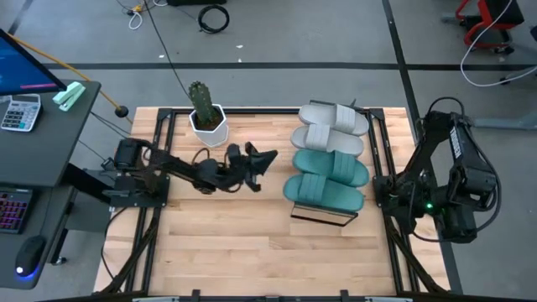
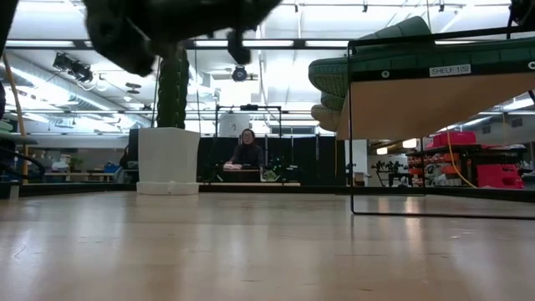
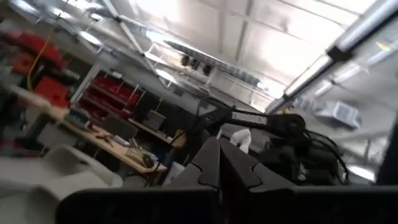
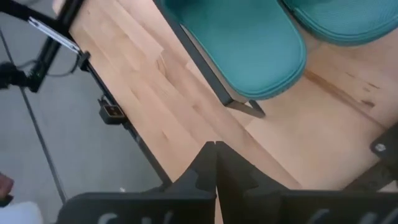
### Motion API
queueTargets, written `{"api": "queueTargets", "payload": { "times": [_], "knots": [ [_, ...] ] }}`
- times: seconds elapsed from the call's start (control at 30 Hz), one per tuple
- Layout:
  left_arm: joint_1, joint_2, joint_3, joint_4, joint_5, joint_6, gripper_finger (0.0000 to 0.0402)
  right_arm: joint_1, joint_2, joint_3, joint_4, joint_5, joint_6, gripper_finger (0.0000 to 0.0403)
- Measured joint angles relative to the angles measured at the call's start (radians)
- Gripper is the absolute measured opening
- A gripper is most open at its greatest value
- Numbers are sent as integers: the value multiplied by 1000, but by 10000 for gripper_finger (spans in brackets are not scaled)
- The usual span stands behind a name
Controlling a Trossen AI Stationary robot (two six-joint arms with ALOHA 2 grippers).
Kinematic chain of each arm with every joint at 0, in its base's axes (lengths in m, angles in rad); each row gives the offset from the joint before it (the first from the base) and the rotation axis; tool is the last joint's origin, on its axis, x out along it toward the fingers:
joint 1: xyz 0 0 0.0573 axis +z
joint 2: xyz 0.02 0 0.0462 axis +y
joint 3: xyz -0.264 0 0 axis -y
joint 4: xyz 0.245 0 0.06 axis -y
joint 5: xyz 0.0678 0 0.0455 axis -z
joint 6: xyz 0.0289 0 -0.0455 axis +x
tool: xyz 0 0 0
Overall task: Pick and place slides into the shelf
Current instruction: Return to Home Position
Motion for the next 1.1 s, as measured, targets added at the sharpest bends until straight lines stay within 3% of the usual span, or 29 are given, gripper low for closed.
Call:
{"api": "queueTargets", "payload": {
  "times": [0.17, 0.6, 0.73, 1.1],
  "knots": [
    [-8, -134, -137, -2, -16, 104, 7, -30, 1, 0, 1, 61, 12, 7],
    [7, -368, -485, -2, 26, 126, 6, -93, 1, 0, 1, 208, -12, 4],
    [17, -439, -579, -5, 84, 117, 5, -105, 1, 0, 1, 223, 2, 3],
    [18, -584, -779, -12, 85, 95, 3, -187, 1, 0, 1, 226, -4, 3]
  ]
}}
